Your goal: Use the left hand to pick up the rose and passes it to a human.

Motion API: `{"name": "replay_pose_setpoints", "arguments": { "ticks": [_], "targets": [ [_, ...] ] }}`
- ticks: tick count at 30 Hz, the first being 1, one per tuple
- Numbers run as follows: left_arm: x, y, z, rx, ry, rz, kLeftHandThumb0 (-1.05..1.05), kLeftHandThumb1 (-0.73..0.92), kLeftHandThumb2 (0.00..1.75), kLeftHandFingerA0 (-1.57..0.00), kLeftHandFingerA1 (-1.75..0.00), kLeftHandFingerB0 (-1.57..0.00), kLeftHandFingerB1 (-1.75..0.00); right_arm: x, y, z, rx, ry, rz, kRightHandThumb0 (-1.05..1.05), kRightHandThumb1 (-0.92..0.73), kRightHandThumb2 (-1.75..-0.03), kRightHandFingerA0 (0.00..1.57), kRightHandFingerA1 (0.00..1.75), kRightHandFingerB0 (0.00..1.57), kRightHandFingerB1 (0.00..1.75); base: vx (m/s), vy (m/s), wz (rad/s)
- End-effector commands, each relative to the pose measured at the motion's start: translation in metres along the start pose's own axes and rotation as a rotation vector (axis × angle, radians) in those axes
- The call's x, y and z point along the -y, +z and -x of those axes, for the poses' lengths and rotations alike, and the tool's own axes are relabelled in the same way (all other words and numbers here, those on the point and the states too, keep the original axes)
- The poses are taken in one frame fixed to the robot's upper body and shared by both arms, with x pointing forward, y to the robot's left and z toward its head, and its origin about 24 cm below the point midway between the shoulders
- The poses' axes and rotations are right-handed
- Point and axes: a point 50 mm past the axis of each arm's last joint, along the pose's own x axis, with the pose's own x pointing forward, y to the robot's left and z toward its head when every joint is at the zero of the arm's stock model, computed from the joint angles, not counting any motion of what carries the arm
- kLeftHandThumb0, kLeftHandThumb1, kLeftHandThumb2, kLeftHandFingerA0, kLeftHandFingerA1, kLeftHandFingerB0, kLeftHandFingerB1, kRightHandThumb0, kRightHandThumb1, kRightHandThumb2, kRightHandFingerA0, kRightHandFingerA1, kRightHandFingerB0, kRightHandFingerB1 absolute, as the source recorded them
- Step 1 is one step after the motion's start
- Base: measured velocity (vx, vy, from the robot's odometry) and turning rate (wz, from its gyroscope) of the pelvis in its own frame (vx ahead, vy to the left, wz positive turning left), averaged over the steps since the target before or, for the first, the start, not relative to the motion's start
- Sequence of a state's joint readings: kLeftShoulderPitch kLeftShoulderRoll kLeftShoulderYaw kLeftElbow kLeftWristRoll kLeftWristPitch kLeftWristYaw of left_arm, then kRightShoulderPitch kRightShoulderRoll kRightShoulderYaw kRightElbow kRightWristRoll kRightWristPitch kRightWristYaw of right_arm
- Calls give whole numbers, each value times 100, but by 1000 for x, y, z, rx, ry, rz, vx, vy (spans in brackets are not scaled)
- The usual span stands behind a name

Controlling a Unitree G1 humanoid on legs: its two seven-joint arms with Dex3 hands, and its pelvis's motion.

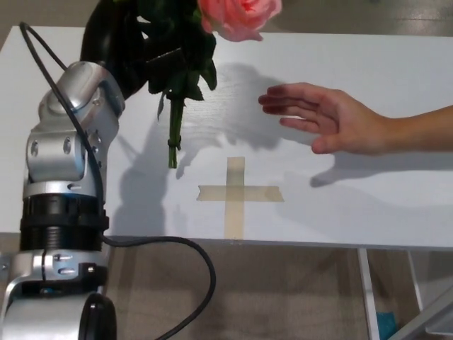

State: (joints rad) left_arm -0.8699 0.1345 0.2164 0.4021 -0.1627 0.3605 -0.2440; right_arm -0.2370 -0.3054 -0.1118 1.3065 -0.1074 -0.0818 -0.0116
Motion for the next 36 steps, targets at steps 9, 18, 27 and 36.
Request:
{"name": "replay_pose_setpoints", "arguments": {
  "ticks": [9, 18, 27, 36],
  "targets": [
    [47, -15, -19, -59, -64, 60, -15, 77, 72, -96, -146, -82, -104, 1, -7, 1, -21, -26, 4, -57, -67, -102, 51, 63, 31, 50, 0, 0, 0],
    [85, -19, -30, -58, -150, 73, -17, 75, 72, -104, -147, -82, -107, -1, -7, 1, -19, -24, -9, -58, -67, -101, 52, 64, 32, 50, 0, 0, 0],
    [120, -10, -40, -40, -216, 31, -16, 75, 75, -97, -146, -79, -110, 0, -5, 1, -15, -25, -20, -58, -67, -101, 52, 63, 32, 51, 0, 0, 0],
    [146, -9, -41, -48, -270, 72, -16, 75, 76, -97, -146, -80, -109, -3, -8, 1, -20, -16, -34, -58, -67, -101, 52, 63, 32, 50, 0, 0, 0]
  ]
}}
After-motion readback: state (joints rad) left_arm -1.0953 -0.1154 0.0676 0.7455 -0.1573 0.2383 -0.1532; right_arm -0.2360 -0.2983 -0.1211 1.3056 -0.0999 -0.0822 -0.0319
